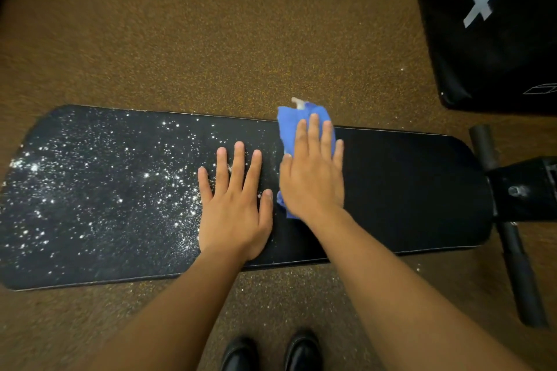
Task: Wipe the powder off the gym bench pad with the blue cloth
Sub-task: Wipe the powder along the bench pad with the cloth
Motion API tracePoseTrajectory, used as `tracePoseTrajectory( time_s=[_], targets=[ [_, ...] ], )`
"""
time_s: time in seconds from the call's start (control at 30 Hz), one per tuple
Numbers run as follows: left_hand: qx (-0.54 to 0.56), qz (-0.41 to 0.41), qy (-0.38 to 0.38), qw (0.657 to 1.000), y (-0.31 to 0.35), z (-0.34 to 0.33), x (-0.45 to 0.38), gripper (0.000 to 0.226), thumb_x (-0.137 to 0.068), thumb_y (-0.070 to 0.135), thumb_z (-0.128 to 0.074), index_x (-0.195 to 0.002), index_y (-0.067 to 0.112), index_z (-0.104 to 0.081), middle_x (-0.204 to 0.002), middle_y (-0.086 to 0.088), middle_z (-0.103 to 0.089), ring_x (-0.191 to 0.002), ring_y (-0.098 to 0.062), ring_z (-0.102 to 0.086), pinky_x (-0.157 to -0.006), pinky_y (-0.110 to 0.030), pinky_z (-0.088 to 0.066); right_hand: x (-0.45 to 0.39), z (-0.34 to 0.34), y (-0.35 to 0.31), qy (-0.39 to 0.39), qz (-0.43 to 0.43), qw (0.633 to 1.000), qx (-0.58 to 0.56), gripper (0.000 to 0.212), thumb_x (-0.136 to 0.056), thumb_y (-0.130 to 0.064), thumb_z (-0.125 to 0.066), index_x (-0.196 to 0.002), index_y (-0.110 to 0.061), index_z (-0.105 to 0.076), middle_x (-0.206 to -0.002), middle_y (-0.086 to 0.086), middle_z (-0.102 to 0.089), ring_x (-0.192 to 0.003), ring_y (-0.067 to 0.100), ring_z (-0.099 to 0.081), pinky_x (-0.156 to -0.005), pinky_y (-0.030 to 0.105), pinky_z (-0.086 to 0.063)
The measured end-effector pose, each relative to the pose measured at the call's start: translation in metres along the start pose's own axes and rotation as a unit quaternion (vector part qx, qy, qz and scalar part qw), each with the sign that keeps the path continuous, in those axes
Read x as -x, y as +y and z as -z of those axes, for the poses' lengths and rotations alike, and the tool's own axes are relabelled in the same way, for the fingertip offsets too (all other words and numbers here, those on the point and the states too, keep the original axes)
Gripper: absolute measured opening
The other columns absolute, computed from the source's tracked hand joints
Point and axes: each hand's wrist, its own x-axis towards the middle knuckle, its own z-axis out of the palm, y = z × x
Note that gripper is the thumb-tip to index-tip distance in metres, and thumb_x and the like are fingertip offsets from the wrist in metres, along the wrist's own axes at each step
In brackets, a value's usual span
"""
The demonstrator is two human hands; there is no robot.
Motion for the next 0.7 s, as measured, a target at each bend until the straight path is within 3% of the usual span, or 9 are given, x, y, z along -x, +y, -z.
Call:
tracePoseTrajectory(
  time_s=[0.2,0.33,0.47,0.6,0.7],
  targets=[
    [0.010,-0.006,0.007,1.000,0.000,-0.001,-0.001,0.063,-0.097,0.043,-0.014,-0.157,0.024,-0.008,-0.165,-0.001,0.004,-0.151,-0.025,0.012,-0.119,-0.054,0.005,0.090,-0.007,0.026,-0.030,0.110,0.993,0.029,0.062,-0.099,-0.037,-0.024,-0.154,-0.011,-0.019,-0.163,0.008,-0.010,-0.150,0.028,-0.005,-0.117,0.052,-0.015],
    [0.003,-0.005,0.007,1.000,-0.001,-0.001,0.001,0.063,-0.098,0.045,-0.013,-0.157,0.025,-0.005,-0.165,-0.001,0.006,-0.150,-0.025,0.014,-0.119,-0.054,0.006,0.061,0.001,0.053,-0.027,0.011,0.999,0.040,0.063,-0.098,-0.037,-0.021,-0.155,-0.011,-0.012,-0.164,0.007,-0.003,-0.150,0.026,0.002,-0.120,0.053,-0.011],
    [-0.001,-0.004,0.009,1.000,0.000,-0.002,0.000,0.063,-0.098,0.045,-0.014,-0.157,0.025,-0.006,-0.165,-0.001,0.005,-0.150,-0.025,0.013,-0.119,-0.054,0.005,-0.003,0.005,0.020,-0.003,-0.075,0.997,-0.008,0.065,-0.100,-0.033,-0.028,-0.155,-0.009,-0.004,-0.164,0.010,0.004,-0.150,0.028,0.008,-0.120,0.051,-0.002],
    [-0.001,-0.006,0.006,1.000,0.000,-0.003,-0.001,0.062,-0.098,0.044,-0.014,-0.157,0.025,-0.006,-0.165,-0.002,0.005,-0.151,-0.025,0.012,-0.119,-0.055,0.004,0.033,-0.003,-0.001,-0.005,0.041,0.999,0.005,0.061,-0.101,-0.035,-0.021,-0.156,-0.010,-0.007,-0.164,0.009,0.003,-0.150,0.027,0.008,-0.120,0.050,-0.003],
    [-0.001,-0.005,0.004,1.000,-0.001,-0.002,-0.001,0.062,-0.098,0.045,-0.012,-0.157,0.026,-0.002,-0.165,-0.001,0.008,-0.150,-0.024,0.015,-0.119,-0.054,0.005,0.081,-0.004,0.027,-0.024,0.083,0.996,0.024,0.060,-0.100,-0.037,-0.019,-0.155,-0.014,-0.015,-0.164,0.005,-0.006,-0.150,0.026,0.001,-0.118,0.050,-0.010]
  ],
)
